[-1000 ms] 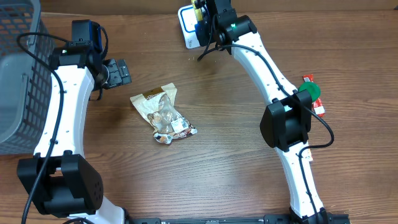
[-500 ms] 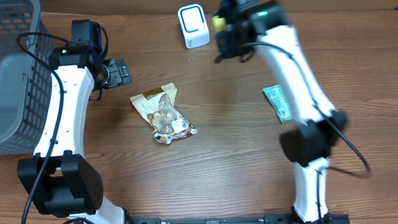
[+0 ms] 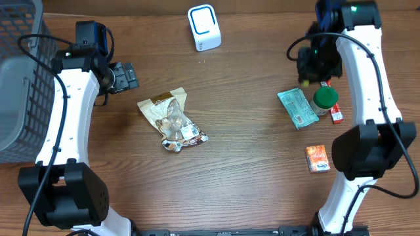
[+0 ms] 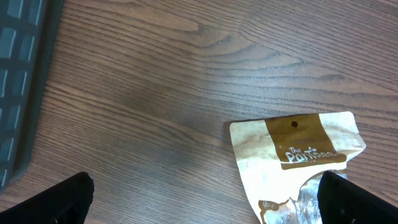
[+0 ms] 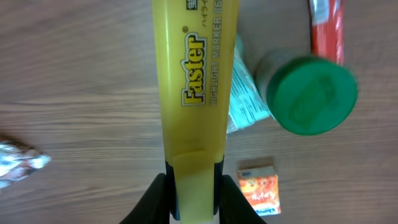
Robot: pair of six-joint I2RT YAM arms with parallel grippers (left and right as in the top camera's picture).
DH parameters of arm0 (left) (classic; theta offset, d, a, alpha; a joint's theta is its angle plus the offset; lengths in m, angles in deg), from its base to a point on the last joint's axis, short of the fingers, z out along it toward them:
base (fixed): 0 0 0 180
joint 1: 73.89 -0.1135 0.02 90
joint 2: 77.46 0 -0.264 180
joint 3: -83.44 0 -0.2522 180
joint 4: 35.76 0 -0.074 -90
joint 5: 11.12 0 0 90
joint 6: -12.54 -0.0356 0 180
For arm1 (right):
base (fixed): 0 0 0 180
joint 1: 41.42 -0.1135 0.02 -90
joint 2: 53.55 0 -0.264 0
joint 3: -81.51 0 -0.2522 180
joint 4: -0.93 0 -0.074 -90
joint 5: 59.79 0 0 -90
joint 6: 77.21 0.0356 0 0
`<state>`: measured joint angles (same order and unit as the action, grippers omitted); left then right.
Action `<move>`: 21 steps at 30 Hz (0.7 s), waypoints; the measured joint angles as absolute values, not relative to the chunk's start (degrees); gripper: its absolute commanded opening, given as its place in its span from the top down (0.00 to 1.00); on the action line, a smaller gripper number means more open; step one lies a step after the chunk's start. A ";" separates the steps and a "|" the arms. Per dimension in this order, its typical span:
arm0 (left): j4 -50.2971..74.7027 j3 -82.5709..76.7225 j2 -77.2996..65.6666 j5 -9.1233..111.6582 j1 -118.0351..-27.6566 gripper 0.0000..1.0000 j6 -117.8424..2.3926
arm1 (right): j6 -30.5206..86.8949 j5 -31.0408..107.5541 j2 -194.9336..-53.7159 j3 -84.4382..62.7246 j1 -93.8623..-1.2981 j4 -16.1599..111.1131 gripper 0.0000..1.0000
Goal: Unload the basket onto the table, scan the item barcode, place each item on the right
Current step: 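Carry the highlighter right and release it onto the wipes pack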
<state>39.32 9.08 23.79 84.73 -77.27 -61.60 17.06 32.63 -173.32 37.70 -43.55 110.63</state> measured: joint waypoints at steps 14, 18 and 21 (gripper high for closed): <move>39.32 9.08 23.79 84.73 -77.27 0.00 -61.60 | 17.37 27.67 -173.51 12.10 -41.93 92.08 0.66; 39.32 9.08 23.81 84.73 -77.27 0.00 -61.60 | 17.02 26.99 -173.54 10.92 -41.93 90.31 0.46; 39.32 9.08 23.79 84.73 -77.27 0.00 -61.60 | 17.30 27.40 -173.54 10.88 -41.93 89.47 0.38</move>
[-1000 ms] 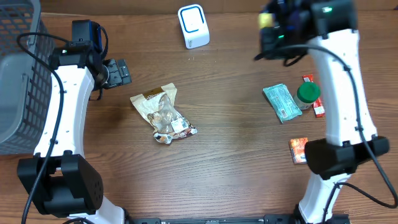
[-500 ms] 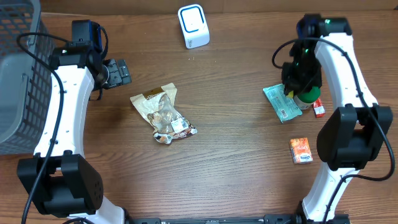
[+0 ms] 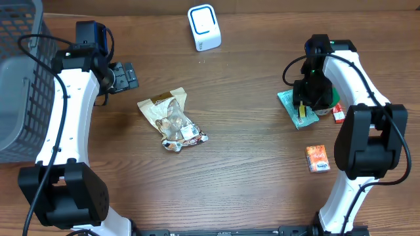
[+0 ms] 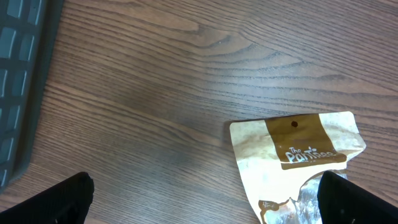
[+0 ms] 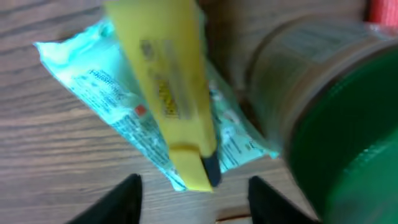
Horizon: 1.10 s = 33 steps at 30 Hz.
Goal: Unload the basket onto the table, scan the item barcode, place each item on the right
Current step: 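Carry the highlighter right and release it onto the wipes pack, then move the right gripper to the snack bag in the middle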
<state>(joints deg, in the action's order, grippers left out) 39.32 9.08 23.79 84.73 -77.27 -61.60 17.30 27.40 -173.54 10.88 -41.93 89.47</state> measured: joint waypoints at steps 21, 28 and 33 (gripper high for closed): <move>39.32 9.08 23.79 84.73 -77.27 0.00 -61.60 | 14.55 51.49 -173.54 10.77 -61.91 75.20 0.37; 39.32 9.08 23.79 84.73 -77.27 0.00 -61.60 | 14.53 46.94 -173.54 10.62 -74.67 57.74 0.27; 39.32 9.08 23.79 84.75 -77.27 0.00 -61.60 | 14.61 37.55 -173.54 10.44 -81.16 47.05 0.18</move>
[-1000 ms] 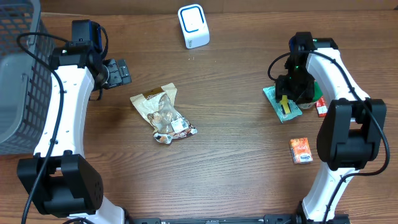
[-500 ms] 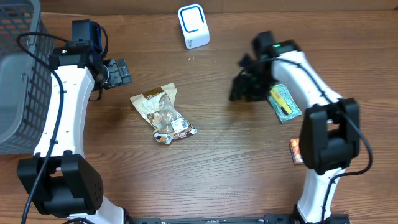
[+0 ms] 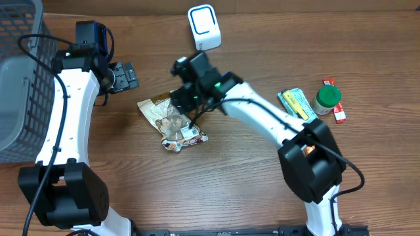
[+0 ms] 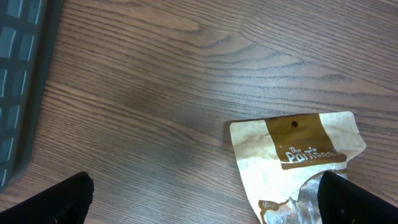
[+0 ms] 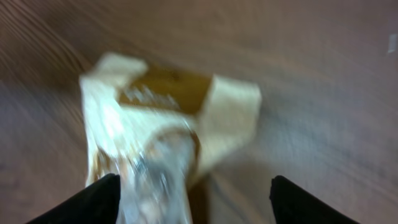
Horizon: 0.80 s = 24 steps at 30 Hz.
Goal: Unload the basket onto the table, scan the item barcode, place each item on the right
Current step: 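Move the right gripper to the snack bag in the middle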
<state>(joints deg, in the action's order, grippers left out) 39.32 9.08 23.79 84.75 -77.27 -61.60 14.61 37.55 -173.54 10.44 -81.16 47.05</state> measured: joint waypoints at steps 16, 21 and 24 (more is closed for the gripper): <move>39.32 9.08 23.79 84.73 -77.27 0.00 -61.60 | 17.11 29.35 -178.02 10.44 -83.50 38.24 0.03; 39.32 9.08 23.79 84.73 -77.27 0.00 -61.60 | 18.94 28.50 -180.38 10.38 -83.44 39.77 0.05; 39.32 9.08 23.79 84.75 -77.27 0.00 -61.60 | 22.35 26.36 -180.40 10.38 -83.02 43.01 0.07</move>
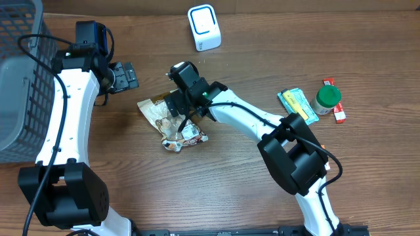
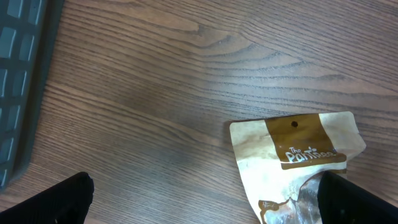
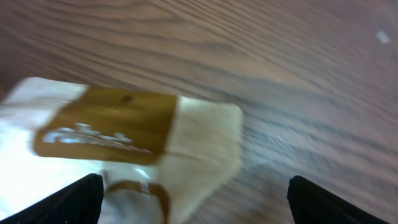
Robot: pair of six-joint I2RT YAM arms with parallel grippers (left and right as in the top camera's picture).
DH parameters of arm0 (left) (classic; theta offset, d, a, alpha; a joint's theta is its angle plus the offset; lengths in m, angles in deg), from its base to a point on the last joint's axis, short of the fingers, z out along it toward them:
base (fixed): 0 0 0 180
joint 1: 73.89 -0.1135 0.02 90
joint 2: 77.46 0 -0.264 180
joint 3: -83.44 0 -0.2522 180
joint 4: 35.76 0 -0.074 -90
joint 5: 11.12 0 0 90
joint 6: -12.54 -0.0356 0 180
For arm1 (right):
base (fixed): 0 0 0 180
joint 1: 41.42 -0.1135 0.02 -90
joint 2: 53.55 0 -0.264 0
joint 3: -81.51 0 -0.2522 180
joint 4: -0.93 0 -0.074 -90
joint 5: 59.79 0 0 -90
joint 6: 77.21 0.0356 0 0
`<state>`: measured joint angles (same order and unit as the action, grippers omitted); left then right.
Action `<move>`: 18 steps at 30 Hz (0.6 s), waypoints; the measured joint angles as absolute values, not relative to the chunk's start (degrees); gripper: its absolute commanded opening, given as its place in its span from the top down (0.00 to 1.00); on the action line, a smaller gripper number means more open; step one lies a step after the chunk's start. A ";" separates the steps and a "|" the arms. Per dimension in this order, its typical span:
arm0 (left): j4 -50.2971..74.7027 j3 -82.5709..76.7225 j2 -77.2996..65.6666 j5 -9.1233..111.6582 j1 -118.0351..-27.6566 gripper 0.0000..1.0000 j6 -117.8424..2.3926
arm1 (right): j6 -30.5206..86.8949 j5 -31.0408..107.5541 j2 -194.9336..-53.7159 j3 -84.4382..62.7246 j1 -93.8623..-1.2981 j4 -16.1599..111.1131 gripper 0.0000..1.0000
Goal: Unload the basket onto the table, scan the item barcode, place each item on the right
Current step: 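Move the right gripper to the snack bag in the middle, then grasp the snack bag's top edge with the right gripper and lift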
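The snack bag (image 1: 172,122), cream with a brown band and a clear crinkled lower part, lies flat at mid-table; it also shows as the bag (image 2: 292,155) and the bag (image 3: 112,134). My right gripper (image 1: 176,103) reaches across and hangs open just over the bag's top edge, open in the wrist view (image 3: 208,205), with the bag's banded end under its left finger. My left gripper (image 1: 125,75) stands open up-left of the bag, holding nothing (image 2: 205,208). The white barcode scanner (image 1: 204,27) stands at the back.
A grey mesh basket (image 1: 16,78) fills the far left. At the right lie a teal packet (image 1: 289,99) with a yellow highlighter (image 1: 300,107) on it, a green-lidded jar (image 1: 326,98) and a red stick (image 1: 336,115). The right arm spans the table's middle.
My right gripper has shifted a little left and nearer to the bag's banded top, still open. The left arm and the bag have not visibly moved.
My right gripper first held a yellow highlighter above the items at the right. Then it was open with the highlighter lying on the teal packet. Then it was across the table over the snack bag, and now it is close over the bag's top.
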<state>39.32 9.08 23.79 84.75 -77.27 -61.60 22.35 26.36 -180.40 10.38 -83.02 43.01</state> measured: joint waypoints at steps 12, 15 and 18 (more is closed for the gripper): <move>39.32 9.08 23.79 84.73 -77.27 0.00 -61.60 | 34.94 25.61 -175.87 10.38 -75.79 66.11 0.14; 39.32 9.08 23.81 84.73 -77.27 0.00 -61.60 | 34.00 28.96 -174.24 10.38 -74.76 69.48 0.20; 39.32 9.08 23.81 84.73 -77.27 0.00 -61.60 | 31.82 32.76 -172.01 10.33 -74.67 70.42 0.21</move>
<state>39.32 9.08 23.81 84.73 -77.27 -61.60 31.82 32.76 -172.01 10.33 -74.67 70.42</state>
